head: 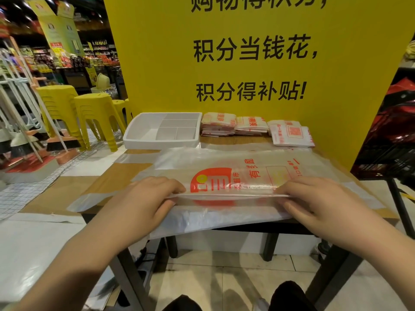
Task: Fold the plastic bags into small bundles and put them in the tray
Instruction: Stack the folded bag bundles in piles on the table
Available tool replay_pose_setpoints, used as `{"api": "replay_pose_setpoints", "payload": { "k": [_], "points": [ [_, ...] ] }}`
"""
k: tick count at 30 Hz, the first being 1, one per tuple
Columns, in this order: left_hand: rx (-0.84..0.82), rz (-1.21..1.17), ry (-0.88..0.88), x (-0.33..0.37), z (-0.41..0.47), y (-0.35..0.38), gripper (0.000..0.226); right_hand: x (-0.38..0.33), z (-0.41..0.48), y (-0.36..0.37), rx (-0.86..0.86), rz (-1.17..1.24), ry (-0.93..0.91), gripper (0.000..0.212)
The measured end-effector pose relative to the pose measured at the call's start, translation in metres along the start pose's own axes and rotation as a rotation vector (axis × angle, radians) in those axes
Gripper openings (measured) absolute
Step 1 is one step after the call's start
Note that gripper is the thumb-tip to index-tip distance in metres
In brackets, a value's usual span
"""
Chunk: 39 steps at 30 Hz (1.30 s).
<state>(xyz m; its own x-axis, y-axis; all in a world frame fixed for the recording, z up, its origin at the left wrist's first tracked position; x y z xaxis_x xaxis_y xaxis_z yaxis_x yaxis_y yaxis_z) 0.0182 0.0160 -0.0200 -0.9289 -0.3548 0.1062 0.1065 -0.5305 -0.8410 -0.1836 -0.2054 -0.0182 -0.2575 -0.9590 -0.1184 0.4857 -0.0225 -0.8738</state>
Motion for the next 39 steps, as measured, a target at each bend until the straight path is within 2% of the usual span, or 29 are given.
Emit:
{"api": "replay_pose_setpoints", "payload": {
  "k": [4,7,10,14,17,19,25,29,33,36,39],
  "points": [
    [-0.149,-0.001,0.01,-0.007,0.017,-0.006,0.013,0.006,0.012,-0.003,-0.094,-0.003,-0.011,0.032],
    [-0.293,-0.053,-0.051,-0.02,0.038,-0.01,0.016,0.012,0.03,-0.005,-0.171,-0.018,0.0,0.026],
    [-0.338,-0.144,-0.117,-0.031,0.058,-0.009,0.024,0.021,0.053,-0.004,-0.209,-0.018,0.038,0.028],
    [-0.242,-0.076,-0.198,-0.044,0.068,-0.002,0.034,0.032,0.072,0.004,-0.182,-0.088,0.1,0.043],
    [-0.143,-0.06,-0.234,-0.054,0.062,0.005,0.026,0.035,0.078,0.008,-0.07,-0.254,0.088,0.05],
    [-0.086,-0.084,-0.263,-0.061,0.058,0.009,0.022,0.034,0.079,0.012,-0.019,-0.258,0.09,0.053],
    [0.074,-0.091,-0.354,-0.067,0.052,0.01,0.021,0.036,0.086,0.029,-0.051,-0.219,0.14,0.057],
    [0.136,-0.04,-0.374,-0.066,0.05,0.012,0.023,0.041,0.092,0.035,-0.053,-0.253,0.165,0.05],
    [0.164,0.099,-0.36,-0.061,0.049,0.015,0.03,0.042,0.089,0.041,-0.035,-0.249,0.179,0.045],
    [0.221,0.173,-0.192,-0.033,0.048,0.015,0.028,0.033,0.085,0.042,0.01,-0.162,0.168,0.034],
    [0.047,-0.007,-0.112,0.006,0.043,0.026,0.041,0.013,0.084,0.04,0.074,-0.119,0.085,0.038]
  ]
}}
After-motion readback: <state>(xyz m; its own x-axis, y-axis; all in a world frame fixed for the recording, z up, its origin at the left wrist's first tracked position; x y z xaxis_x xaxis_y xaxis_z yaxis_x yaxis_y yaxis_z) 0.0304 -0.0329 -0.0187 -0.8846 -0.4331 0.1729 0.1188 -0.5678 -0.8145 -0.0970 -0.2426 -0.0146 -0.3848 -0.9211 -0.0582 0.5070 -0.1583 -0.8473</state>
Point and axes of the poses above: each hand's wrist, its own z-axis towards the middle knuckle, its own y-axis out of the palm, x = y × z, the point moved 7 cm from there along z, towards the middle knuckle, and after that the axes turned 15 degrees about x, right-handed, at the moved point
